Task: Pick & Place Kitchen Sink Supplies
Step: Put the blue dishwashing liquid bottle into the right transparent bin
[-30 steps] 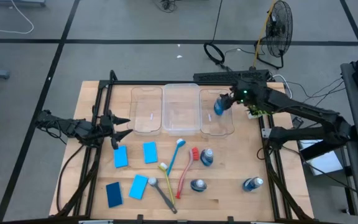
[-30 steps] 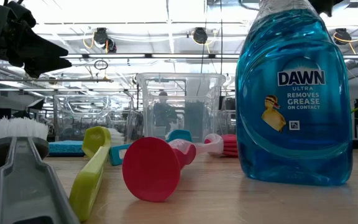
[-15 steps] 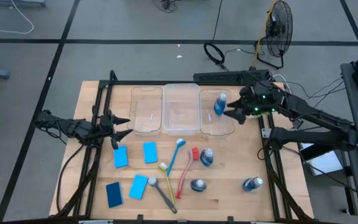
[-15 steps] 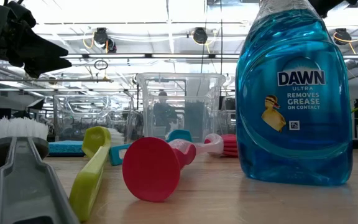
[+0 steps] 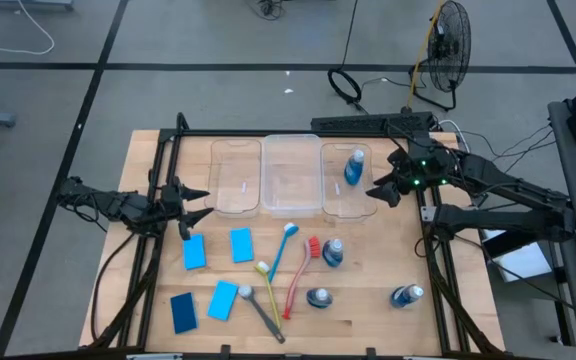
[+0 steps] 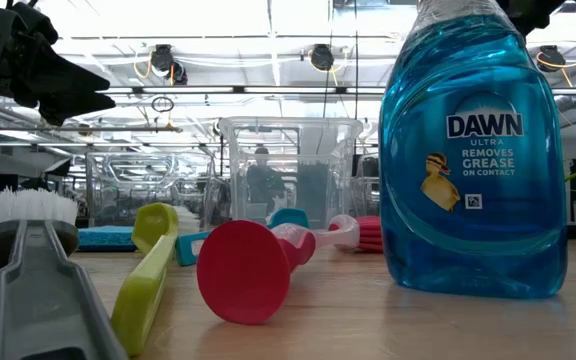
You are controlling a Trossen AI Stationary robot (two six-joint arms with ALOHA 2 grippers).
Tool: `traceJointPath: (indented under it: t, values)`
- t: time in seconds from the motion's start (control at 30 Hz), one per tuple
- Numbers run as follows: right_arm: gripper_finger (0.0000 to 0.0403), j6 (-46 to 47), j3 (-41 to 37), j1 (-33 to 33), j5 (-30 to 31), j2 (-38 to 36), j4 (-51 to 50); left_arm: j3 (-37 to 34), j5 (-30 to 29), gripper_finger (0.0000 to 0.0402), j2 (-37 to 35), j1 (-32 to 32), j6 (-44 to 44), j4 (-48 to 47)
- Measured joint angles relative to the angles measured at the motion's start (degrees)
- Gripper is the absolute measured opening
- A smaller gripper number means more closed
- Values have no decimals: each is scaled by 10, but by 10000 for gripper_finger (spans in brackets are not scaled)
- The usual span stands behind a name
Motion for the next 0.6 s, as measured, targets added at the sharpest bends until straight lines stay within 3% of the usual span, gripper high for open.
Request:
traceJointPath:
  t: [0.3, 0.6]
  values:
    - [293, 10, 0, 11, 3, -1, -38, 0, 0, 253, 0, 0, 0, 0]
    - [293, 25, 0, 96, 17, -1, -63, 0, 0, 253, 0, 0, -12, 0]
